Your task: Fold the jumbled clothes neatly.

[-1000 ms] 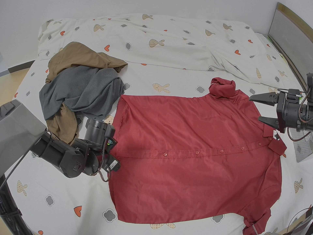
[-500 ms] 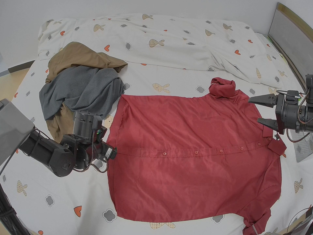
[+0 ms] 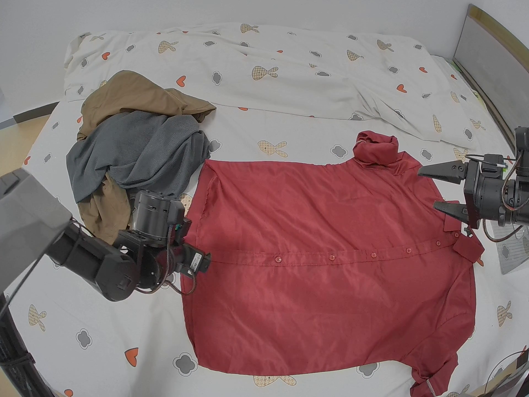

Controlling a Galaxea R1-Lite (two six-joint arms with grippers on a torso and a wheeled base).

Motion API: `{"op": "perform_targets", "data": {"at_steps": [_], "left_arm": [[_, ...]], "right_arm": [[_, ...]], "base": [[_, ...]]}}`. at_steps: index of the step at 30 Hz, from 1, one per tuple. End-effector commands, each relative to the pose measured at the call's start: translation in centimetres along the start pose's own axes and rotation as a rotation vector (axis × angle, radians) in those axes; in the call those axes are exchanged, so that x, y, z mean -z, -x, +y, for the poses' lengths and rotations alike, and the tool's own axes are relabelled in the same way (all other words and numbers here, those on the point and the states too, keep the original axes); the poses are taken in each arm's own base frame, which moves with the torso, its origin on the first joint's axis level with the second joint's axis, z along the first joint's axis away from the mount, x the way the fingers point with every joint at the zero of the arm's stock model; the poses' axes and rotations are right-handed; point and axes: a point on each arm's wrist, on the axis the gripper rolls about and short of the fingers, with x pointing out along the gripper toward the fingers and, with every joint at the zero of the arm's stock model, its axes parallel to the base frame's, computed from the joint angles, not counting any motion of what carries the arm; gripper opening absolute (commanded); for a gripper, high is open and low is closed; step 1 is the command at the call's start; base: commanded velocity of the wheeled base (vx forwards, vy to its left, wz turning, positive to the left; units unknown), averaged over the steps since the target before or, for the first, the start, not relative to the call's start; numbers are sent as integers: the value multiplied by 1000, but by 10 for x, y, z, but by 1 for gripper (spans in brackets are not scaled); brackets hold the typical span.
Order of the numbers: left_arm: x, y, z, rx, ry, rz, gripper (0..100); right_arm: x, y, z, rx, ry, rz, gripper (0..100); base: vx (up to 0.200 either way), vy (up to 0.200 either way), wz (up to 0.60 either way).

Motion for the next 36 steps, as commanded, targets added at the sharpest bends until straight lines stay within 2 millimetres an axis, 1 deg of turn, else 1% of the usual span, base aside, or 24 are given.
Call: {"op": "perform_targets", "data": {"at_steps": [1, 5, 8, 10, 12, 13, 14, 15, 16, 17, 19, 25, 33, 36], "left_arm": [[6, -30, -23, 35, -24, 35, 0], [11, -39, -27, 37, -44, 57, 0], [15, -42, -26, 28, -54, 72, 0], [18, -43, -16, 10, -49, 83, 0], [18, -44, -13, 3, -45, 85, 0], [19, -45, -6, -11, -36, 89, 0], [19, -45, -6, -11, -36, 89, 0], [22, -47, 6, -34, -40, 101, 0], [24, -47, 13, -46, -44, 110, 0], [25, -47, 14, -48, -44, 112, 0], [27, -43, 23, -64, -37, 116, 0], [24, -36, 24, -64, -35, 102, 0], [16, -27, 11, -36, -28, 73, 0], [19, -25, 8, -29, -32, 81, 0]], "right_arm": [[1, -1, -1, 3, -1, 4, 100], [1, -2, -2, 4, -4, 7, 100], [1, -2, -2, 4, -4, 7, 100], [1, -1, -1, 3, -3, 6, 100], [1, -2, -2, 4, -4, 7, 100], [1, -1, -1, 3, -3, 6, 100], [1, -1, -1, 3, -3, 6, 100], [1, -1, -1, 3, -2, 8, 100], [1, -1, -1, 3, -2, 8, 100], [1, -1, -1, 3, -2, 8, 100], [2, -1, -1, 2, -2, 9, 100], [2, -2, -1, 3, -3, 12, 100], [3, -2, -2, 4, -2, 14, 100], [3, -2, -2, 4, -3, 16, 100]], "base": [[0, 0, 0], [0, 0, 0], [0, 0, 0], [0, 0, 0], [0, 0, 0], [0, 0, 0], [0, 0, 0], [0, 0, 0], [0, 0, 0], [0, 0, 0], [0, 0, 0], [0, 0, 0], [0, 0, 0], [0, 0, 0]]}}
